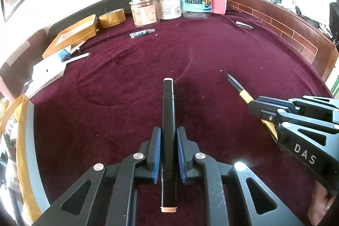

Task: Organize rigid objects
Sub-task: 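Carry the black tube with the left gripper to the tray while the right carries the pencil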

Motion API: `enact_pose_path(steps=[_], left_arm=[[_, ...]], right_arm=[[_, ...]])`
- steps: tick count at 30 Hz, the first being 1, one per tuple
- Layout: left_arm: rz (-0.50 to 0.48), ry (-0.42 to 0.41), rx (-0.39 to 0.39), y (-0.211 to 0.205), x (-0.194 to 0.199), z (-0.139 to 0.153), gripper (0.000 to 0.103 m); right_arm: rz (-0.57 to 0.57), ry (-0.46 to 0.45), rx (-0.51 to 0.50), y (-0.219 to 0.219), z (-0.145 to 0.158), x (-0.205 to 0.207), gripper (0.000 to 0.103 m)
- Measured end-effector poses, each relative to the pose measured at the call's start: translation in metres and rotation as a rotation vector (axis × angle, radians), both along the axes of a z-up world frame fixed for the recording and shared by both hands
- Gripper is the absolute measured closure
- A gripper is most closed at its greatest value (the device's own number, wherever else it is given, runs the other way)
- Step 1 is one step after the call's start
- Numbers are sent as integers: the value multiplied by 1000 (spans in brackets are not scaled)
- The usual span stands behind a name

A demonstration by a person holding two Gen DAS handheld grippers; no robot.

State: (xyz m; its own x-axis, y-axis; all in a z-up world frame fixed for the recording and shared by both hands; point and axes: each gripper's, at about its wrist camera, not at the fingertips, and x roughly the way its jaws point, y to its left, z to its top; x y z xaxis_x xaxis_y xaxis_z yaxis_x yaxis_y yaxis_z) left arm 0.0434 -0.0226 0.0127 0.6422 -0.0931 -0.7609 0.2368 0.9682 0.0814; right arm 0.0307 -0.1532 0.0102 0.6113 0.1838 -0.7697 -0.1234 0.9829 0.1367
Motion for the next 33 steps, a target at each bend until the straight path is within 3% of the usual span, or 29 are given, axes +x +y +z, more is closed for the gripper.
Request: enact_pose_path(steps=[20,33], left_arm=[[68,1,-92,28,-15,10,89],[91,-66,-165,53,-41,41,89]], right_arm=[[78,-64,92,9,14,-13,95],[132,-103,114,17,20,-20,95]])
